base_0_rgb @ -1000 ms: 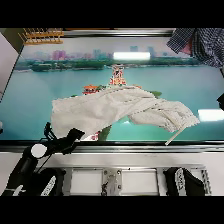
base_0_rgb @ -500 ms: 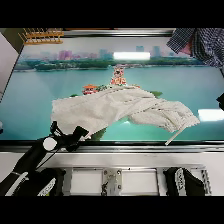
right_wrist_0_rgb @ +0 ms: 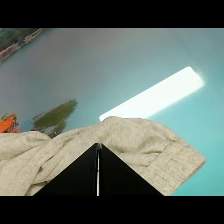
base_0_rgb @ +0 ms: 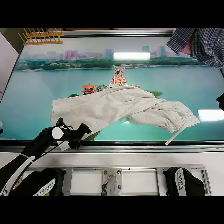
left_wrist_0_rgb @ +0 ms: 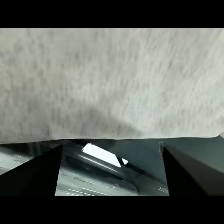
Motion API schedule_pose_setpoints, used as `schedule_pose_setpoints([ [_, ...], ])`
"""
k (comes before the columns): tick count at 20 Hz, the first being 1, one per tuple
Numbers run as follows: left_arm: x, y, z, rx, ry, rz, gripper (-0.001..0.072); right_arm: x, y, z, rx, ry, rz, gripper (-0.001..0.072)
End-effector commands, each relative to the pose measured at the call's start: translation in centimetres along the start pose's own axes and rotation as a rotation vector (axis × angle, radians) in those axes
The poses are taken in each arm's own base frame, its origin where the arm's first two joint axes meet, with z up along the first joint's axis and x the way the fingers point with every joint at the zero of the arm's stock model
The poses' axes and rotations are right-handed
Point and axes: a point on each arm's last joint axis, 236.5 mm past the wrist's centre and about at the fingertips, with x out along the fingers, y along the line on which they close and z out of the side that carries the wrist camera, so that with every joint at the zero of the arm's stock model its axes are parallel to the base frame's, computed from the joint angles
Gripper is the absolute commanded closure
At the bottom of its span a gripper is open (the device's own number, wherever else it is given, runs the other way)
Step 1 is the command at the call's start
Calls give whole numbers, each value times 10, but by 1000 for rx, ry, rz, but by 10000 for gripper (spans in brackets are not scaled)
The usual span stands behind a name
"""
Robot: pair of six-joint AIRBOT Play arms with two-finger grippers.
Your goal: Fold the clothes and pants, and hang the long-sleeved shirts on hangers.
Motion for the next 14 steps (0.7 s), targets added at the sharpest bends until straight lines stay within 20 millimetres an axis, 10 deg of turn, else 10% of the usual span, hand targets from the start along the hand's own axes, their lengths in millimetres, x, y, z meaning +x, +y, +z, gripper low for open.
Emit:
schedule_pose_setpoints([
  [1,-2,-2,17,-47,-40,1,33,0,0,0,0,1,0,667],
  [9,-8,2,37,-125,-69,-12,35,0,0,0,0,1,0,667],
  [10,-8,3,39,-133,-71,-13,88,0,0,0,0,1,0,667],
  [12,-9,2,42,-124,-80,-20,556,0,0,0,0,1,0,667],
  [14,-10,-4,47,-124,-97,-41,698,0,0,0,-1,0,-1,667],
])
